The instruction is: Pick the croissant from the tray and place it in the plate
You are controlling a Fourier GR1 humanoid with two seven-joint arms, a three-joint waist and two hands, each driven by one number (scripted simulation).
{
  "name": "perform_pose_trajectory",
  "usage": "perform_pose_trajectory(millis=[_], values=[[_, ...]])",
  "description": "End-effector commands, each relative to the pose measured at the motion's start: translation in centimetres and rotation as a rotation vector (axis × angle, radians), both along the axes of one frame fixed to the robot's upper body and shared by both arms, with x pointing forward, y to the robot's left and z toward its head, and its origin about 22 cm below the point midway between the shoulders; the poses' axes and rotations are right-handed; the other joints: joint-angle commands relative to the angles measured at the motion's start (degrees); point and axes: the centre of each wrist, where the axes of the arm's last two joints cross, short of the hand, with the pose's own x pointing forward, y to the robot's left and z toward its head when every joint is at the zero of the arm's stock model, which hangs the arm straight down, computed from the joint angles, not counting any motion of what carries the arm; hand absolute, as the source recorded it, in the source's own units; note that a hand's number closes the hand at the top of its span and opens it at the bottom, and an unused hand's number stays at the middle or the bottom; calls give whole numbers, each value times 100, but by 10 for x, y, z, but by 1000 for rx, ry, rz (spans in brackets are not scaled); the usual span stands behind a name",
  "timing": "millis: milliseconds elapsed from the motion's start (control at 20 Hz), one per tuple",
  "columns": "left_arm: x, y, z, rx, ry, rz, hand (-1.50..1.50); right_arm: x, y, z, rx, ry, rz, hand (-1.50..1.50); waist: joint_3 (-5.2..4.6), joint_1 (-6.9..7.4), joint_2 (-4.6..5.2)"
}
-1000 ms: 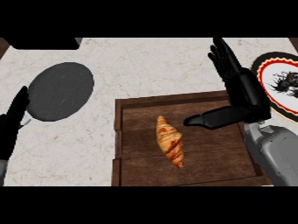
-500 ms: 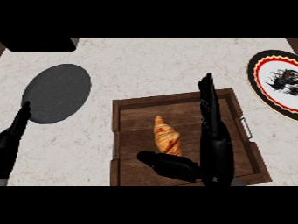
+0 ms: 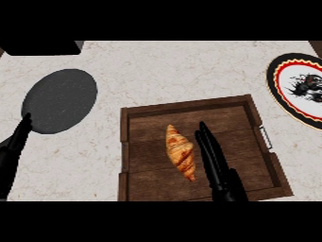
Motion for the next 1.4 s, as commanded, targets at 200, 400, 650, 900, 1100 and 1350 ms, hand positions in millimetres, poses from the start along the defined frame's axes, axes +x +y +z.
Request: perform_pose_trajectory(millis=[200,400,650,900,1100,1350], values=[[1,-5,0,3,-22,-20,0,2,2,49,-332,203,-121,-150,-3,75,31],[-1,-11,-5,-1,-25,-21,0,13,21,79,-415,306,-147,-150,11,167,58],[11,2,10,-6,-17,-22,0,26,37,79,-541,428,-95,-150,23,171,69],[7,-4,7,-9,-7,-34,0,58,41,78,-673,519,-104,-150,21,206,73],[5,-8,2,-3,-12,-39,0,74,27,59,-736,582,-69,-150,26,175,76],[2,-4,-13,-4,-10,-14,0,69,30,61,-771,603,-44,-150,26,138,67]])
